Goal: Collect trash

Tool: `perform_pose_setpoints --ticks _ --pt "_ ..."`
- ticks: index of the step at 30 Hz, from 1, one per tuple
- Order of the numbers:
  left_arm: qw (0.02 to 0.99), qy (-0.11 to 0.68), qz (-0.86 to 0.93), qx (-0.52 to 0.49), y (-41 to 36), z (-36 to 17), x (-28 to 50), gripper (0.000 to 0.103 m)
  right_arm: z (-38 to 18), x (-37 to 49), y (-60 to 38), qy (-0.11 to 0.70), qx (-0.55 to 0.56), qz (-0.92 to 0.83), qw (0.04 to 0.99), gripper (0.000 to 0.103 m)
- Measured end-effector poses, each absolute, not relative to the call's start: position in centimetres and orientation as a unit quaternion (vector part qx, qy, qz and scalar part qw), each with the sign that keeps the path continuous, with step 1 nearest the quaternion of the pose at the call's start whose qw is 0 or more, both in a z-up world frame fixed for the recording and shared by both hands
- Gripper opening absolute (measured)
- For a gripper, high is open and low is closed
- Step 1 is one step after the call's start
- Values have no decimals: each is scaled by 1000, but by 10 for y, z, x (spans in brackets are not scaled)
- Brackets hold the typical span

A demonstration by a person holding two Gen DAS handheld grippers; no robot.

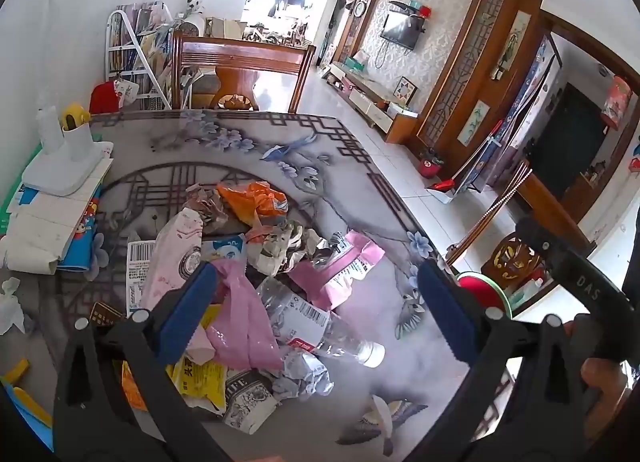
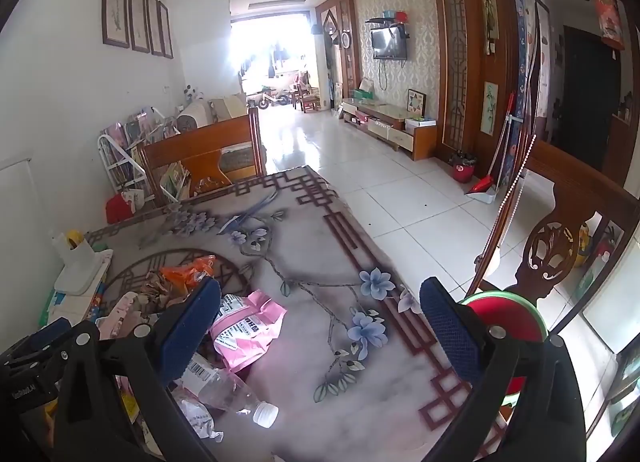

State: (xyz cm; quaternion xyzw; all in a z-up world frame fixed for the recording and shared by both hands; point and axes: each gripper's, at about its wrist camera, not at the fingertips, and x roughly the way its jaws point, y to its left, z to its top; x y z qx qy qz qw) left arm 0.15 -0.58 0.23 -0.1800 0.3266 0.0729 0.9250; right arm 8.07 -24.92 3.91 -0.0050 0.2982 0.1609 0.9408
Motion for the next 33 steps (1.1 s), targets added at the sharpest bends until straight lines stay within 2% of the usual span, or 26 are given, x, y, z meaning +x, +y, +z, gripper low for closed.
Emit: perform_pose_setpoints --ticks 33 --pt "926 330 69 -170 -12 3 4 98 40 83 -254 310 14 159 937 96"
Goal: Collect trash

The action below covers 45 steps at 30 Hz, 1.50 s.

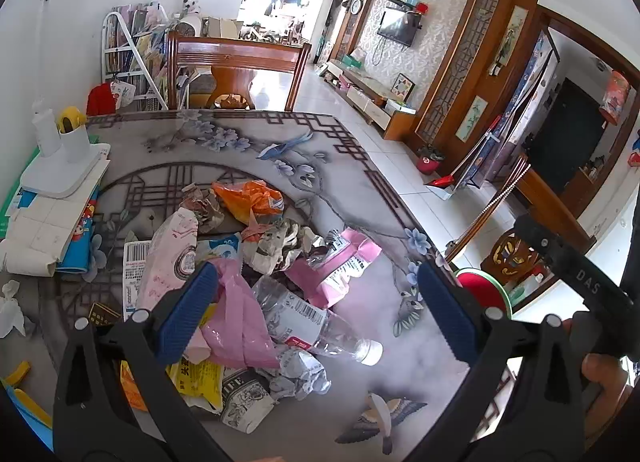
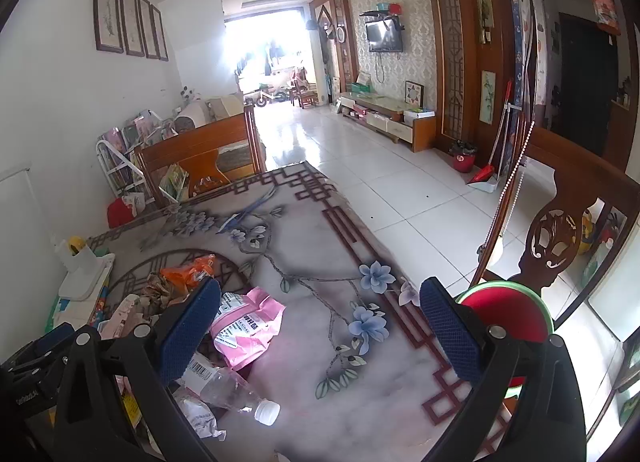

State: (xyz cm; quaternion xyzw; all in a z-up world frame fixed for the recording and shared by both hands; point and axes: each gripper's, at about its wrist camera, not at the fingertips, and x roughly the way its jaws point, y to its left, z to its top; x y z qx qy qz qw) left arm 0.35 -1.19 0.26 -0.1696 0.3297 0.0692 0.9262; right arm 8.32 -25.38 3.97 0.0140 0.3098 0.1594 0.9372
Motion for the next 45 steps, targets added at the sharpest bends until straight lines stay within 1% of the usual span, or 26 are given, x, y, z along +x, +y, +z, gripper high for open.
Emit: perform_pose_setpoints --ticks 45 --pt "925 330 70 -174 -12 1 -1 98 39 84 -267 313 29 153 937 96"
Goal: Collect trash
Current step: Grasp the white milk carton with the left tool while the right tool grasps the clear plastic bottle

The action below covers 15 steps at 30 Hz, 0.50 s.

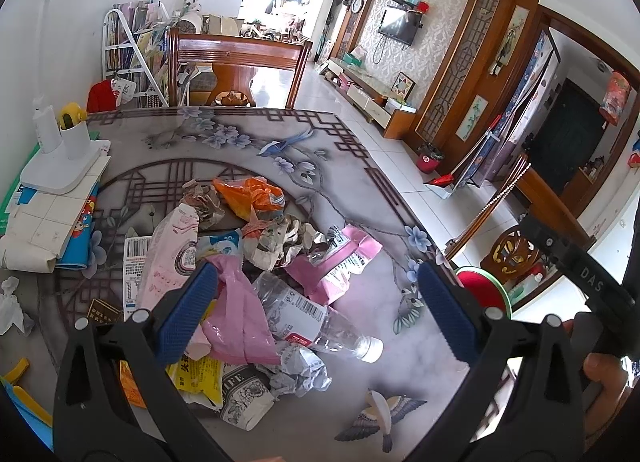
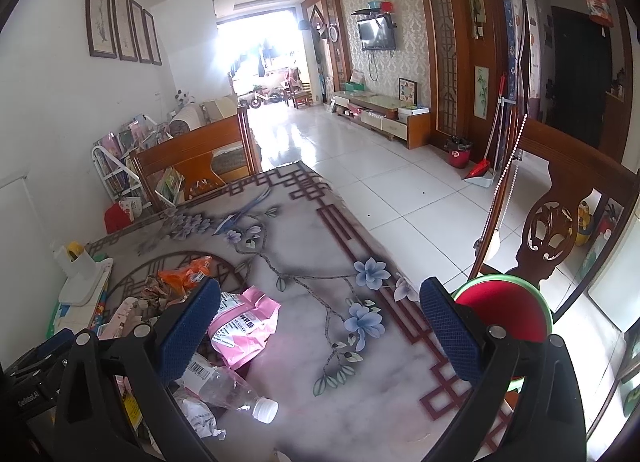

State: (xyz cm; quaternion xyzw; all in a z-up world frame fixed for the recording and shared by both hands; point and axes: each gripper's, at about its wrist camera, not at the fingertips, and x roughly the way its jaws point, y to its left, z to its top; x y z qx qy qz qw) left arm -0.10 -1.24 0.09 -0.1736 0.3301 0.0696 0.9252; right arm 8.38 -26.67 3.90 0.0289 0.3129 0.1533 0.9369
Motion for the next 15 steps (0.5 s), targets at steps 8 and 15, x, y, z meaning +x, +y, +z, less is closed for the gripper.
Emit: perform_pose_setpoints --ticks 8,15 --pt "943 287 153 -65 6 1 -21 98 22 89 -253 352 15 209 912 96" --pt "898 381 175 -137 64 -43 -43 98 -19 87 -214 408 -34 276 870 96"
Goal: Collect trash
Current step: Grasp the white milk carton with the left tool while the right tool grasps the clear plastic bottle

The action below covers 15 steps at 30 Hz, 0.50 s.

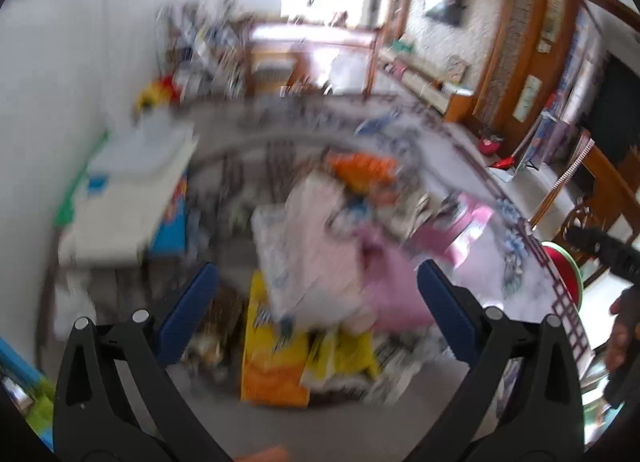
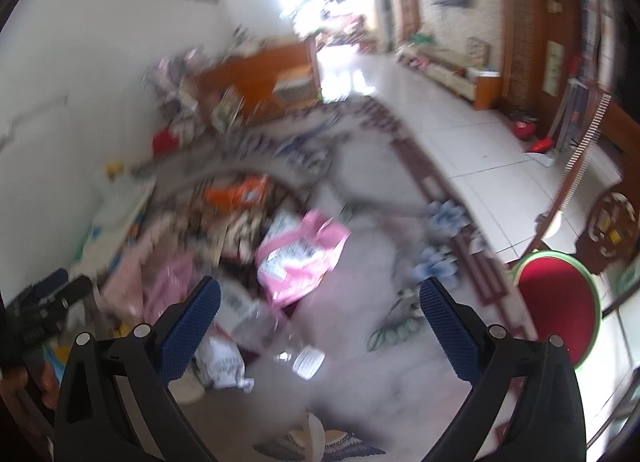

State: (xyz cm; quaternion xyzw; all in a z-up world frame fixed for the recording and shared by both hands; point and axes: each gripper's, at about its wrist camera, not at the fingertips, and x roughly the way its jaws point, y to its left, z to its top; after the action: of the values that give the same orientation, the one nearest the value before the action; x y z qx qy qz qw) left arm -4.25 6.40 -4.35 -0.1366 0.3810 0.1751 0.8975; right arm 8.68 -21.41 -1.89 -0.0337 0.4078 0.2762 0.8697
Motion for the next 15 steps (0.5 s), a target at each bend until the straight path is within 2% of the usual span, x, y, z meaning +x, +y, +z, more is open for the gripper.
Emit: perform_pose_setpoints --ticks 5,8,11,15 --pt "869 442 163 -151 73 -85 -47 96 -55 94 -191 461 -65 311 828 94" --pt "851 468 163 -171 77 -109 -45 92 -63 96 -183 476 -68 325 814 85" --pt "848 461 157 -207 86 -107 -47 92 -66 97 -173 483 -82 335 805 79" --pt "863 440 109 -224 89 -78 -40 91 -62 98 -167 480 -84 344 803 80"
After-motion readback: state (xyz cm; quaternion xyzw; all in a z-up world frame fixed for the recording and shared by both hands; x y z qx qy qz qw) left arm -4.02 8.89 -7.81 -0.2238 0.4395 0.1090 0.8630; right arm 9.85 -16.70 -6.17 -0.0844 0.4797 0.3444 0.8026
